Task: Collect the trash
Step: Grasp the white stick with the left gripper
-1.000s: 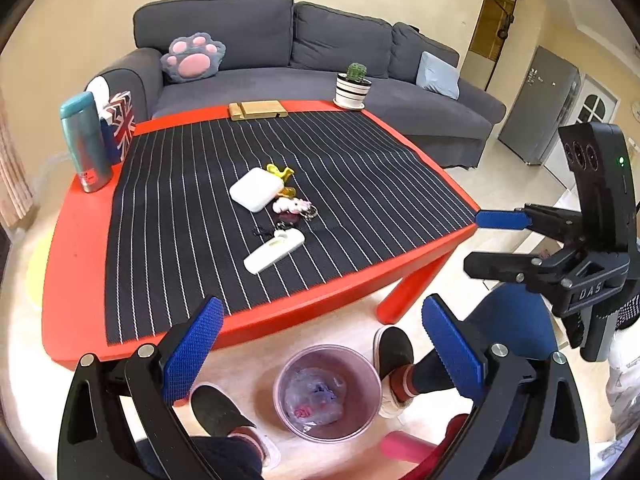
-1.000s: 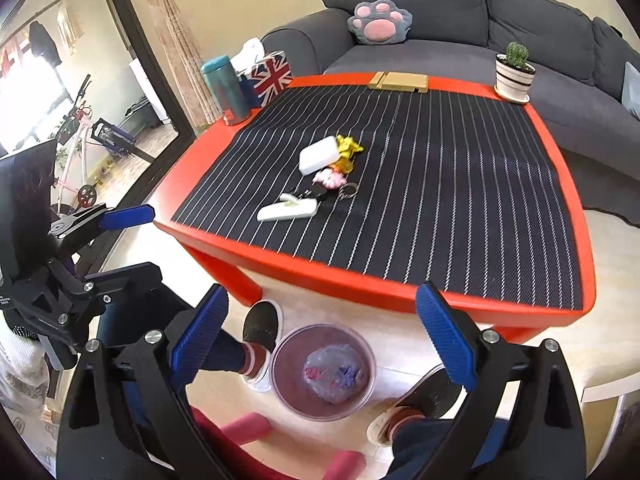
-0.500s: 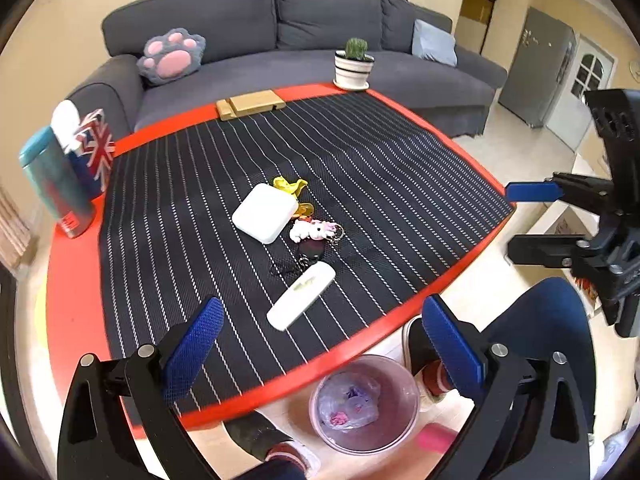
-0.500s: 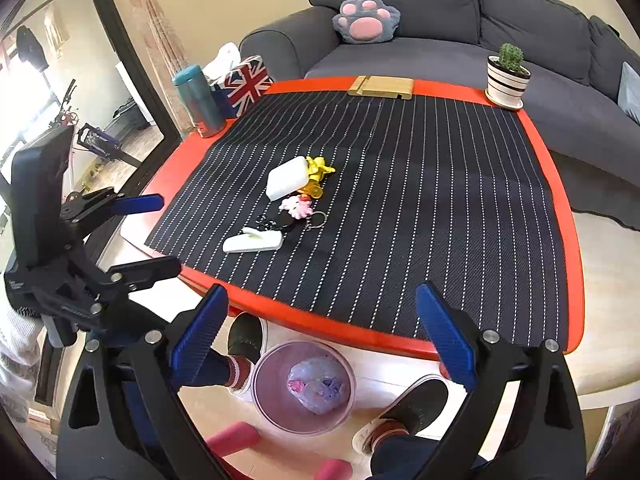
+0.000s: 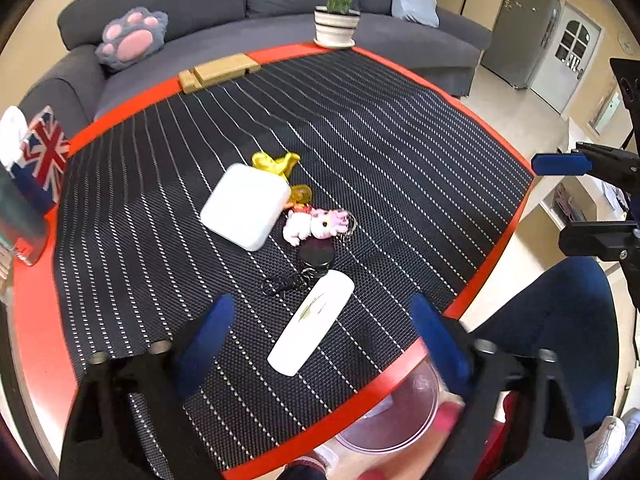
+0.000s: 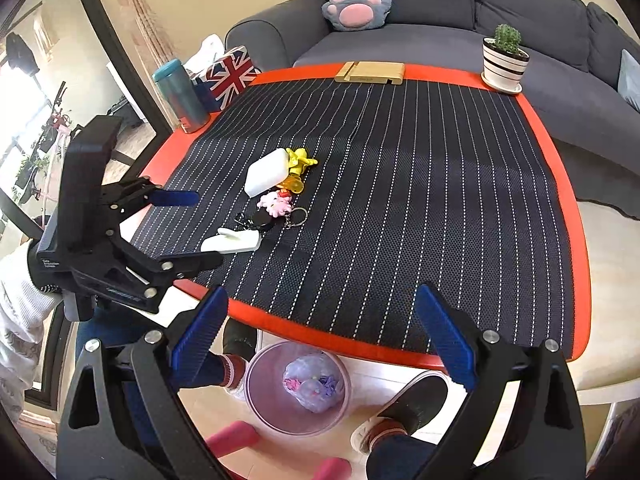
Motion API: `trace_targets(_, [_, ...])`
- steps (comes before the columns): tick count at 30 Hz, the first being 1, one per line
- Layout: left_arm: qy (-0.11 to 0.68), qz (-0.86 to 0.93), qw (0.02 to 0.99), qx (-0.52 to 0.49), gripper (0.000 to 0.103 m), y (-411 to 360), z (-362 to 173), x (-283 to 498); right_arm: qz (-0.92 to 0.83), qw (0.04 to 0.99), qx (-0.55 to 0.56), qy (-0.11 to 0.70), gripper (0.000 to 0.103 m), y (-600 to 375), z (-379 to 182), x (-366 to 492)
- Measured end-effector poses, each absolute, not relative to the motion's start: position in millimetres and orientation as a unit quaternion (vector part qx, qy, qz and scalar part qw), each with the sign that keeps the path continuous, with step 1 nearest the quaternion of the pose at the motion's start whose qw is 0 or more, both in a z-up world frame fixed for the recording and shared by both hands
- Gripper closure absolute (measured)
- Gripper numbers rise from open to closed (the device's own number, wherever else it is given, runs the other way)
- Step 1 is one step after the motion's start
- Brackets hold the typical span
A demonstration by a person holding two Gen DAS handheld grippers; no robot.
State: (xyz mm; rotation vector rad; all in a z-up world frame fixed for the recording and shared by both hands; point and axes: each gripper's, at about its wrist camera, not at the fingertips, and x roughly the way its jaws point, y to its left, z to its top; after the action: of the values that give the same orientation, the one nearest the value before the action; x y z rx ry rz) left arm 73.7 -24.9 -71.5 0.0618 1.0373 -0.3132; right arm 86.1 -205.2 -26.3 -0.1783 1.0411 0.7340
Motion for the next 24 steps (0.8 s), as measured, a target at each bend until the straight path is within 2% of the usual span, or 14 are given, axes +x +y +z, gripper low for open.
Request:
trace_targets(4, [0.501,-0.152,0.852,0.026,0.036,-24,-77,76,0.343,0.798,-0.085,0.488,0.01,-203,-29,88])
trace_targets(6, [0.504,-0.153,0.849,0.025,0.049,-24,-79,77,0.343,0.798,-0.085,0.489,0.01,-202,-30,89])
trace_targets(10, [0.506,-0.16,0.847,0.025,0.061,-25,-81,77,0.344,0.796,-0.087,0.49,0.01,-201,-32,89])
trace_targets(16, [0.507,-0.16,0.847,0.03,0.092,-27,-81,78,0.344,0.795,-0.089,0.491,0.01,-199,-33,89])
trace_targets(18, [0.507,-0.161,0.846,0.029,0.097,-27,-81,78,0.344,0.795,-0.089,0.491,0.01,-199,-33,90])
trace_targets(24, [0.504,-0.158,0.849,0.024,0.097,-23,-75,75,0.348,0.795,-0.09,0.489,0.01,-193,-32,93])
